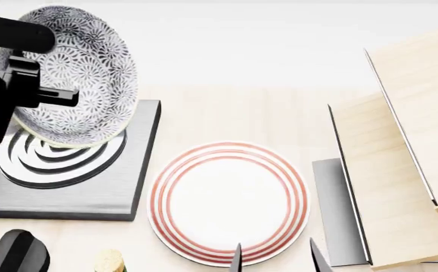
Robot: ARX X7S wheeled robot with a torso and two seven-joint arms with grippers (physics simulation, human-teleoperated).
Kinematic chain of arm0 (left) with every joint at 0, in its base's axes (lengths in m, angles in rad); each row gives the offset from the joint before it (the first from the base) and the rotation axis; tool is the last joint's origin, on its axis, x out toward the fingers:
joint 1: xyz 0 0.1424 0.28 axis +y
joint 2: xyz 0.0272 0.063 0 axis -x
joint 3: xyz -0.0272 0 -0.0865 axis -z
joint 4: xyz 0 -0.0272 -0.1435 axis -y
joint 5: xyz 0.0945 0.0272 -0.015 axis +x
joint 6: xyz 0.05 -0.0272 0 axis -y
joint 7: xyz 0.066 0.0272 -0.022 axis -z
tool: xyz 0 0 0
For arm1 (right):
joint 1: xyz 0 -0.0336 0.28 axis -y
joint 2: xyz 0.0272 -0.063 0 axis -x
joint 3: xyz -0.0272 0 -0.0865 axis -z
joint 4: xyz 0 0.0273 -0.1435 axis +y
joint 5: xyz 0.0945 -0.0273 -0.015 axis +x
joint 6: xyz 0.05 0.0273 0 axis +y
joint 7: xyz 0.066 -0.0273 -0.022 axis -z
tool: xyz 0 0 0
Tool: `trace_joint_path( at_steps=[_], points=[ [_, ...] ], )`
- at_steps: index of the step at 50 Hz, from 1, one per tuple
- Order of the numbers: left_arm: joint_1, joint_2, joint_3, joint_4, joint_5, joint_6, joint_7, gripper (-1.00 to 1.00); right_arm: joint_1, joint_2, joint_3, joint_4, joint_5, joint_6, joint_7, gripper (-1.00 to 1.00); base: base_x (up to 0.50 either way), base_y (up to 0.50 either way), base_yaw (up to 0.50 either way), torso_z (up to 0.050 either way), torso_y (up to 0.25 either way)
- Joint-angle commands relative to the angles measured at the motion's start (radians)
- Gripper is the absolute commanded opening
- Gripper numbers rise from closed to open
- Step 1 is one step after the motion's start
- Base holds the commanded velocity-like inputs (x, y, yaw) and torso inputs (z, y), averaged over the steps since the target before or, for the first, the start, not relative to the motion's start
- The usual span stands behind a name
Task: Pick up the akita bowl and put it on the plate.
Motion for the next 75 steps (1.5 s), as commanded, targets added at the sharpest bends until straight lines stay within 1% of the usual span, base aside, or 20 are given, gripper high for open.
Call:
trace_joint_path(
  at_steps=[1, 8, 9, 11, 12, 13, 14, 21, 33, 37, 40, 41, 46, 50, 53, 64, 68, 69, 71, 75],
  points=[
    [-0.045, 0.041, 0.072, -0.041, 0.051, 0.003, 0.005, -1.0, 0.001, 0.001, -0.009, -0.002, -0.003, 0.001, 0.0, 1.0, 0.0, 0.0, 0.0, 0.0, 0.0],
    [-0.055, 0.048, 0.069, -0.029, 0.04, -0.01, 0.005, -1.0, 0.001, 0.002, -0.011, -0.003, -0.004, 0.002, 0.001, 1.0, 0.0, 0.0, 0.0, 0.0, -0.112],
    [-0.054, 0.055, 0.049, -0.03, 0.019, -0.012, 0.012, -1.0, 0.001, 0.002, -0.012, -0.004, -0.005, 0.002, 0.002, 1.0, 0.0, 0.0, 0.0, 0.0, -0.098],
    [-0.055, 0.058, 0.046, -0.031, 0.009, -0.013, 0.022, -1.0, 0.001, 0.001, -0.011, -0.001, -0.003, 0.001, 0.003, 1.0, 0.0, 0.0, 0.0, 0.0, -0.082],
    [-0.05, 0.068, 0.009, -0.035, -0.04, -0.02, 0.049, -1.0, 0.002, 0.001, -0.013, 0.002, -0.005, -0.001, 0.002, 1.0, 0.0, 0.0, 0.0, 0.0, -0.037],
    [-0.054, 0.069, 0.014, -0.04, -0.025, -0.023, 0.03, -1.0, 0.002, 0.001, -0.014, 0.004, -0.006, -0.002, 0.003, 1.0, -0.01, 0.0, 0.0, 0.0, 0.0],
    [-0.054, 0.077, -0.003, -0.054, -0.053, -0.022, 0.056, -1.0, 0.003, 0.001, -0.013, 0.007, -0.005, -0.003, 0.003, 1.0, 0.0, 0.0, 0.0, 0.0, 0.0],
    [-0.062, 0.109, -0.075, -0.076, -0.153, -0.072, 0.087, -1.0, 0.002, 0.004, -0.011, 0.003, -0.001, -0.002, 0.005, 1.0, 0.0, 0.0, 0.0, 0.0, 0.0],
    [-0.063, 0.136, -0.131, -0.05, -0.242, -0.103, 0.105, -1.0, 0.002, 0.007, -0.015, -0.003, -0.005, 0.0, 0.009, 1.0, 0.0, 0.0, 0.0, 0.0, 0.0],
    [-0.056, 0.143, -0.14, -0.047, -0.248, -0.1, 0.093, -1.0, 0.004, 0.006, -0.016, 0.002, -0.007, 0.001, 0.01, 1.0, 0.0, 0.0, 0.0, 0.0, -0.019],
    [-0.057, 0.156, -0.166, -0.053, -0.282, -0.108, 0.1, -1.0, 0.005, 0.007, -0.018, 0.0, -0.006, 0.004, 0.01, 1.0, 0.0, 0.0, 0.0, 0.0, -0.124],
    [-0.055, 0.167, -0.194, -0.058, -0.31, -0.113, 0.101, -1.0, 0.004, 0.007, -0.018, -0.002, -0.005, 0.004, 0.01, 1.0, 0.0, 0.0, 0.0, 0.0, -0.035],
    [-0.049, 0.182, -0.201, -0.031, -0.355, -0.125, 0.123, -1.0, 0.004, 0.008, -0.02, -0.003, -0.005, 0.005, 0.01, 1.0, 0.0, 0.0, 0.0, 0.0, 0.0],
    [-0.04, 0.212, -0.253, -0.034, -0.41, -0.119, 0.119, -1.0, 0.004, 0.009, -0.018, 0.002, -0.003, 0.001, 0.011, 1.0, 0.0, 0.0, 0.0, 0.0, 0.0],
    [-0.039, 0.243, -0.323, -0.056, -0.473, -0.126, 0.094, -1.0, 0.005, 0.008, -0.019, 0.007, -0.002, -0.001, 0.011, 1.0, 0.0, 0.0, 0.0, 0.0, 0.0],
    [-0.023, 0.278, -0.303, -0.079, -0.465, -0.1, 0.073, -1.0, 0.002, 0.009, -0.02, 0.017, 0.0, -0.014, 0.013, 1.0, 0.0, 0.0, 0.0, 0.0, 0.0],
    [-0.016, 0.278, -0.27, -0.077, -0.442, -0.09, 0.074, -1.0, -0.001, 0.012, -0.019, 0.012, 0.002, -0.015, 0.014, 1.0, 0.0, 0.0, 0.0, 0.0, 0.0],
    [-0.013, 0.273, -0.24, -0.066, -0.419, -0.082, 0.083, -1.0, -0.001, 0.011, -0.02, 0.013, 0.002, -0.014, 0.014, 1.0, 0.0, 0.0, 0.0, 0.0, 0.0],
    [-0.013, 0.273, -0.222, -0.069, -0.411, -0.086, 0.083, -1.0, -0.002, 0.012, -0.021, 0.01, 0.002, -0.013, 0.014, 1.0, 0.0, 0.0, 0.0, 0.0, 0.0],
    [-0.007, 0.274, -0.213, -0.071, -0.409, -0.074, 0.089, -1.0, -0.002, 0.013, -0.021, 0.009, 0.003, -0.013, 0.015, 1.0, 0.0, 0.0, 0.0, 0.0, -0.06]
  ],
)
